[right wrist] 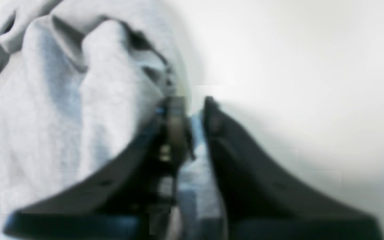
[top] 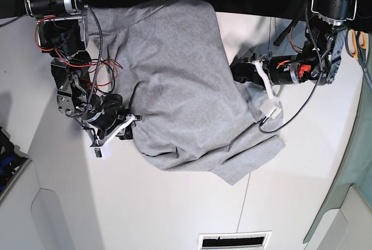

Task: Layout the t-shirt on the table in an organized manner, then fold the t-shirt properly
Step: 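Pull the shirt with both grippers to flatten the body, then drag the held shirt corner outward with the right gripper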

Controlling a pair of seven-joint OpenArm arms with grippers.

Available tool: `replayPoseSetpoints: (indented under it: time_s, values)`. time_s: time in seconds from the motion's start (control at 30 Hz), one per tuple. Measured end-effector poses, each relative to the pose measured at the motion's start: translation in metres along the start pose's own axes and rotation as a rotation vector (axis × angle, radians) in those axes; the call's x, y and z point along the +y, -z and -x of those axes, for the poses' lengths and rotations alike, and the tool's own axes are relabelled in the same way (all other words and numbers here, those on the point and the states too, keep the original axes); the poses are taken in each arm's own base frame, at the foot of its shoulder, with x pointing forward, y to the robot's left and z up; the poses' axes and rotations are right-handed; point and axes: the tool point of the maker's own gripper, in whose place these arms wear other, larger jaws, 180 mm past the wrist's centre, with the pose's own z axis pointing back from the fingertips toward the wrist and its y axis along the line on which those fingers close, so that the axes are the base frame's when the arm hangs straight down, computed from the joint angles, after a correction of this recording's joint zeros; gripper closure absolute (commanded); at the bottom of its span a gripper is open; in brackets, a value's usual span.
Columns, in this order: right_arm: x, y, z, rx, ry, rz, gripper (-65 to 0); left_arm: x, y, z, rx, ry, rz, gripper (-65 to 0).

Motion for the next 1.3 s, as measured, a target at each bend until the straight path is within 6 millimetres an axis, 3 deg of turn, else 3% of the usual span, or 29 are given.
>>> replayPoseSetpoints:
  time_s: [0.17, 0.33, 0.5, 0.6, 0.73, 0.87, 0.97, 1.03, 1.17, 1.3]
  values:
    - [0.004, -0.003, 0.001, 0.01, -0.016, -0.05, 0.0, 0.029, 0.003, -0.021, -0.051, -0.043, -0.086, -0.3]
    - [-0.013, -0.017, -0.011, -0.031, 0.1, -0.042, 0.0, 0.063, -0.001, -0.056, -0.044, -0.071, -0.176, 0.0]
    - [-0.04, -0.059, -0.051, -0.2, 0.211, -0.015, 0.0, 0.095, -0.013, -0.092, -0.031, -0.088, -0.295, 0.0]
    - [-0.049, -0.093, -0.06, -0.273, 0.216, 0.013, 0.0, 0.107, -0.022, -0.107, -0.01, -0.078, -0.351, 0.0]
    - [-0.044, -0.13, -0.069, -0.336, 0.181, 0.015, 0.0, 0.11, -0.031, -0.128, -0.008, -0.062, -0.393, 0.0]
    - [-0.029, -0.143, -0.069, -0.325, 0.161, -0.023, 0.0, 0.118, -0.041, -0.134, 0.004, -0.058, -0.43, 0.0]
    - [-0.023, -0.141, -0.059, -0.297, 0.166, -0.039, -25.4, 0.118, -0.041, -0.131, 0.013, -0.063, -0.428, 0.0]
    - [-0.021, -0.139, -0.054, -0.282, 0.165, -0.043, -34.6, 0.118, -0.04, -0.13, 0.018, -0.064, -0.428, 0.0]
    - [-0.031, -0.139, -0.055, -0.298, 0.137, 0.022, -34.7, 0.114, -0.039, -0.123, 0.035, -0.088, -0.391, 0.0]
    - [-0.06, -0.144, -0.064, -0.372, 0.128, 0.181, -34.6, 0.073, -0.032, -0.113, 0.07, -0.111, -0.132, 0.0]
